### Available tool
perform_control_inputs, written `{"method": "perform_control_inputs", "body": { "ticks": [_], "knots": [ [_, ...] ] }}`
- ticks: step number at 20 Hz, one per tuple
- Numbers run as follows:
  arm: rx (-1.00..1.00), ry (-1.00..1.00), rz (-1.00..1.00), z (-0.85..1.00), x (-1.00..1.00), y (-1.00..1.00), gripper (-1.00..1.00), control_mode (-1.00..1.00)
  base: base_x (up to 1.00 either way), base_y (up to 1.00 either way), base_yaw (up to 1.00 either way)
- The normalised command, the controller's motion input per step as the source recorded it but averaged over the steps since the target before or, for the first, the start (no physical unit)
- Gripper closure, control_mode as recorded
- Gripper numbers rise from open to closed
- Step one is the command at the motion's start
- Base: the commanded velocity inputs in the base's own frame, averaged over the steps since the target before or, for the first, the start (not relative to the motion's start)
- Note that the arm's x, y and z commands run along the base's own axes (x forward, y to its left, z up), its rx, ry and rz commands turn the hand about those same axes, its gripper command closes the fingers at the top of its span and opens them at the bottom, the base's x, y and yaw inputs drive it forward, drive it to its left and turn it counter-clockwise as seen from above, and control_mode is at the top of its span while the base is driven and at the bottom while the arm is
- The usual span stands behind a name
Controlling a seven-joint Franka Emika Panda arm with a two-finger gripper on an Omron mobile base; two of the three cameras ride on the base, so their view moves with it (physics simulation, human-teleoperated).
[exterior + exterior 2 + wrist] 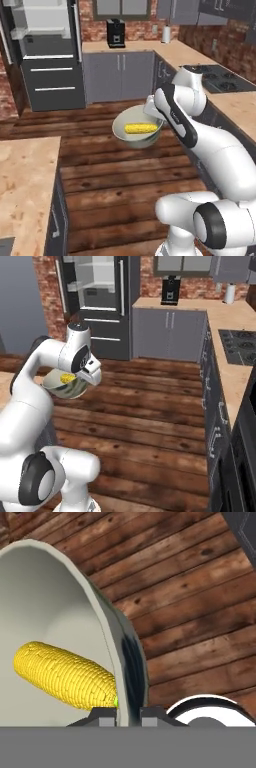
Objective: Move the cup from next to the sink to the open cabinet. Then, move the bowl with the corn to the fridge to clear the area for faucet cleaning.
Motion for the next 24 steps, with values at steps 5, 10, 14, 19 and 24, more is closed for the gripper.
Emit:
{"method": "perform_control_inputs", "body": {
  "ticks": [5, 10, 14, 19, 24],
  "knots": [
    [0.00, 0.00, 0.00, 0.00, 0.00, 0.00, 1.00, 1.00, 1.00, -0.25, -0.14],
    [0.00, 0.00, 0.00, 0.00, 0.00, 0.00, 1.00, 1.00, 1.00, -0.16, -0.15],
    [0.00, 0.00, 0.00, 0.00, 0.00, 0.00, 1.00, 1.00, 1.00, -0.15, -0.15],
    [0.00, 0.00, 0.00, 0.00, 0.00, 0.00, 1.00, 1.00, 1.00, -0.02, -0.18],
    [0.00, 0.00, 0.00, 0.00, 0.00, 0.00, 1.00, 1.00, 1.00, 0.00, -0.15]
  ]
}}
